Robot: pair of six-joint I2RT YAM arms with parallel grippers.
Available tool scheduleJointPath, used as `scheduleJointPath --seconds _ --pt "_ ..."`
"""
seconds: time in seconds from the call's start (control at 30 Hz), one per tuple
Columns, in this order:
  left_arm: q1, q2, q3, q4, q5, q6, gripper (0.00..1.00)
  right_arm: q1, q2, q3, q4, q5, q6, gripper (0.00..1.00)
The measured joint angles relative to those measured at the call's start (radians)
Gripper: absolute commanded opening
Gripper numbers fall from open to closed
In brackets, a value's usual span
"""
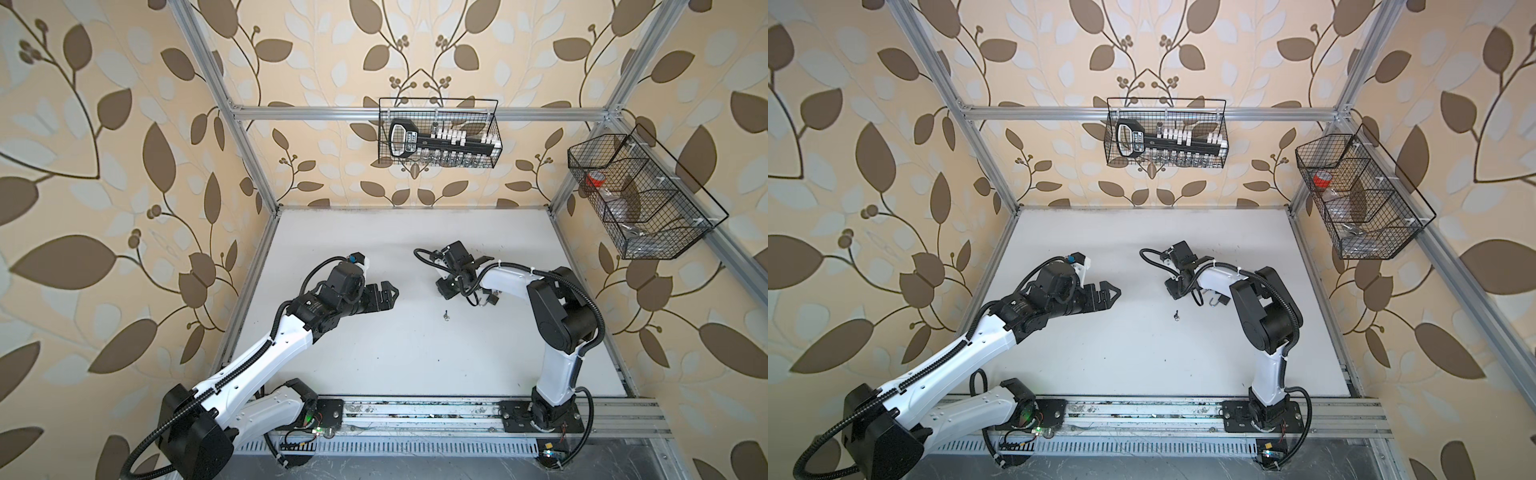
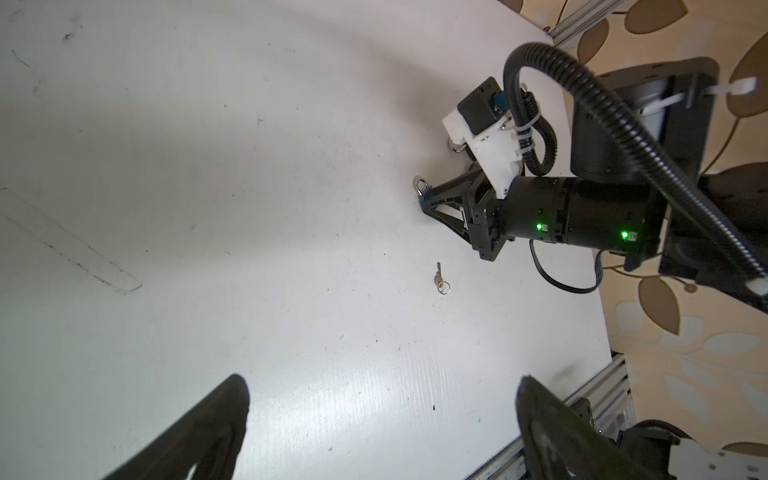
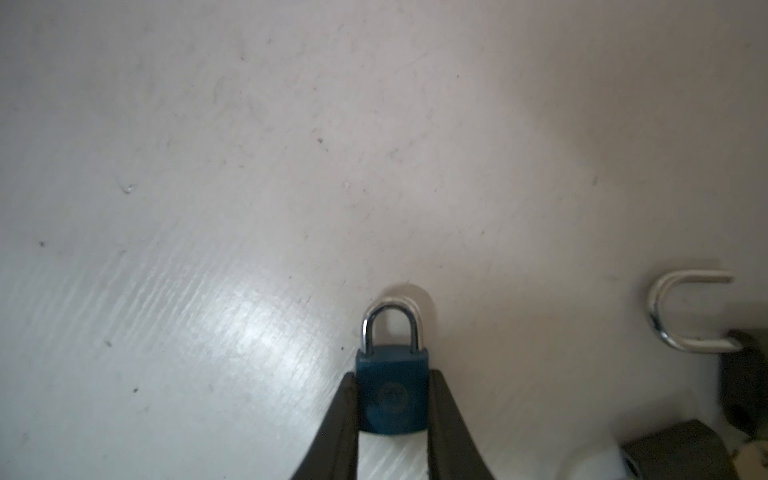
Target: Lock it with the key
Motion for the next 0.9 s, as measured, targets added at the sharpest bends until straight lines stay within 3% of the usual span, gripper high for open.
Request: scheduleJointPath --seconds 0.17,0.37,0.53,0.73,0.9 --pt "0.000 -0.068 -0.014 -0.008 -0.033 0.001 0.99 0.000 0.006 0.006 0.000 0.000 -0.004 0.34" --pt "0.000 -0.131 -0.014 -0.052 -0.104 0.006 0.99 0.000 0.007 0.007 0.000 -0.005 -0.002 0.41" --pt "0.000 -0.132 -0.014 -0.058 -0.099 0.030 0.99 0.000 -0.013 -0.004 0.010 -0.011 0.027 0.45" --pt "-0.006 -0.114 -0.028 0.003 -0.019 0.055 0.99 -0.026 -0.225 -0.145 0.046 -0.003 0.135 0.45" --pt "-0.107 -0.046 -0.028 0.074 -0.003 0.076 0.99 -0.119 -0.396 -0.271 0.060 0.043 0.261 0.43"
